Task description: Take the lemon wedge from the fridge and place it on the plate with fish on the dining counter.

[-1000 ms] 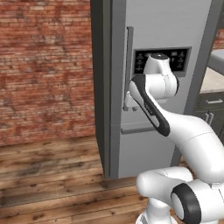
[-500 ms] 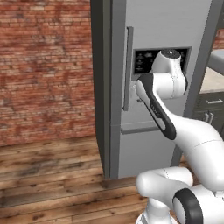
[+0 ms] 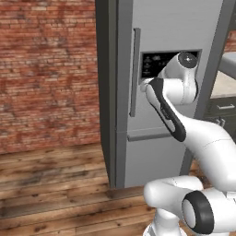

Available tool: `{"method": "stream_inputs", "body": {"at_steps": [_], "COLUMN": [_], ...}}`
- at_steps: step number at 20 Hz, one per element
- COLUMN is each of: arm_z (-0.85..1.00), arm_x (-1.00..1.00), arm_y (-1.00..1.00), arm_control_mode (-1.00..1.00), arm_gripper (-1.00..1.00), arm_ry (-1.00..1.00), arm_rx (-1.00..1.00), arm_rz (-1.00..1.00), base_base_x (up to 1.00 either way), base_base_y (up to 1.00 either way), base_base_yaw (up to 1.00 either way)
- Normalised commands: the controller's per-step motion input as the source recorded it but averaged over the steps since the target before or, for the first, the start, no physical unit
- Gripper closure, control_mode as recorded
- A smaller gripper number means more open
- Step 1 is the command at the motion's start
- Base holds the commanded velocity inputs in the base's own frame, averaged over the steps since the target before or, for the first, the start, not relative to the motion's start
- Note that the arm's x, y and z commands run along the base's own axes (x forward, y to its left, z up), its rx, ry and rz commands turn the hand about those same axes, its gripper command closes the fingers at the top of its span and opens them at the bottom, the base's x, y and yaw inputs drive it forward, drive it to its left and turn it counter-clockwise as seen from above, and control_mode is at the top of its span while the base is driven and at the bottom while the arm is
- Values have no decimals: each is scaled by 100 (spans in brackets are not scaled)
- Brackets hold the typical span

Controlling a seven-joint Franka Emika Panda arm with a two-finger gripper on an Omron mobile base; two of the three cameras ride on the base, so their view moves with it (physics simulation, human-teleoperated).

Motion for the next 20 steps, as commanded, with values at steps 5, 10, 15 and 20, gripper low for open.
{"method": "stream_inputs", "body": {"at_steps": [5, 10, 15, 20], "arm_z": [4, -2, -32, -39], "arm_x": [100, 99, 66, 10], "arm_y": [-18, -7, 8, 5], "arm_control_mode": [-100, -100, -100, -100], "arm_gripper": [-100, -100, -100, -100], "arm_ry": [1, 6, -9, -28], "arm_rx": [1, 0, -3, -2], "arm_rz": [0, 0, 0, 0], "base_base_x": [0, 0, 0, 0], "base_base_y": [0, 0, 0, 0], "base_base_yaw": [0, 0, 0, 0]}}
